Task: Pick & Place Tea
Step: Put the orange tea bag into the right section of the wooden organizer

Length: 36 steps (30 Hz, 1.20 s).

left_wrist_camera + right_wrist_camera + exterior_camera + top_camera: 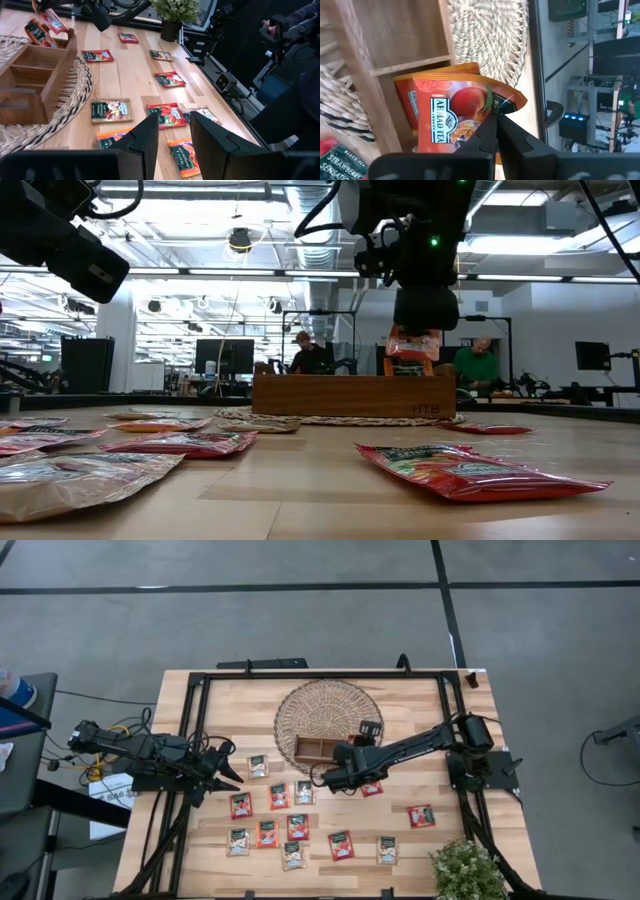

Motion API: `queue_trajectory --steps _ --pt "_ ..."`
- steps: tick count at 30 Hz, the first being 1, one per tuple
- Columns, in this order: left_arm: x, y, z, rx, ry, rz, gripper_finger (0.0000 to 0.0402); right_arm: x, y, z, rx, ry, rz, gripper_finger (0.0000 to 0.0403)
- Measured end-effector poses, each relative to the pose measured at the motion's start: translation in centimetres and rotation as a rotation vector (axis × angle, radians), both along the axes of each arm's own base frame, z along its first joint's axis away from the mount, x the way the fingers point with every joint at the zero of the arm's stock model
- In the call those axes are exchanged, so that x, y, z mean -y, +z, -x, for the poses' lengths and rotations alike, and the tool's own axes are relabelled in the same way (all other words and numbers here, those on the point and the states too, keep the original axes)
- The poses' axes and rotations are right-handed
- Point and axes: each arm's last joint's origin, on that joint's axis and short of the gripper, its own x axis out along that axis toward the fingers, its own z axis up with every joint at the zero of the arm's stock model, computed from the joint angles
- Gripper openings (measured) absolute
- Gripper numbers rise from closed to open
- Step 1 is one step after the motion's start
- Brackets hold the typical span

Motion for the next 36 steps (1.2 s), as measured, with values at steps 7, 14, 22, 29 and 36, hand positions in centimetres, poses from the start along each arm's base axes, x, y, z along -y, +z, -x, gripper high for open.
queue_trajectory --steps 7,14,22,29,36 --pt "0.0 0.0 0.0 0.0 0.0 -0.001 0.0103 0.1 -0.9 0.3 -0.026 0.005 -0.002 0.0" --pt "0.0 0.0 0.0 0.001 -0.001 -0.004 0.0103 0.1 -1.8 0.4 -0.021 0.014 -0.019 0.0" --pt "0.0 0.0 0.0 0.002 -0.001 -0.003 0.0103 0.3 -2.0 0.3 -0.027 0.032 -0.031 0.0" --pt "0.0 0.0 0.0 0.001 0.0 -0.002 0.0103 0.2 -2.0 -0.1 -0.029 0.08 -0.044 0.0" --pt "0.0 0.0 0.0 -0.001 0.001 0.003 0.0103 0.4 -2.0 -0.2 -0.025 0.073 -0.048 0.0"
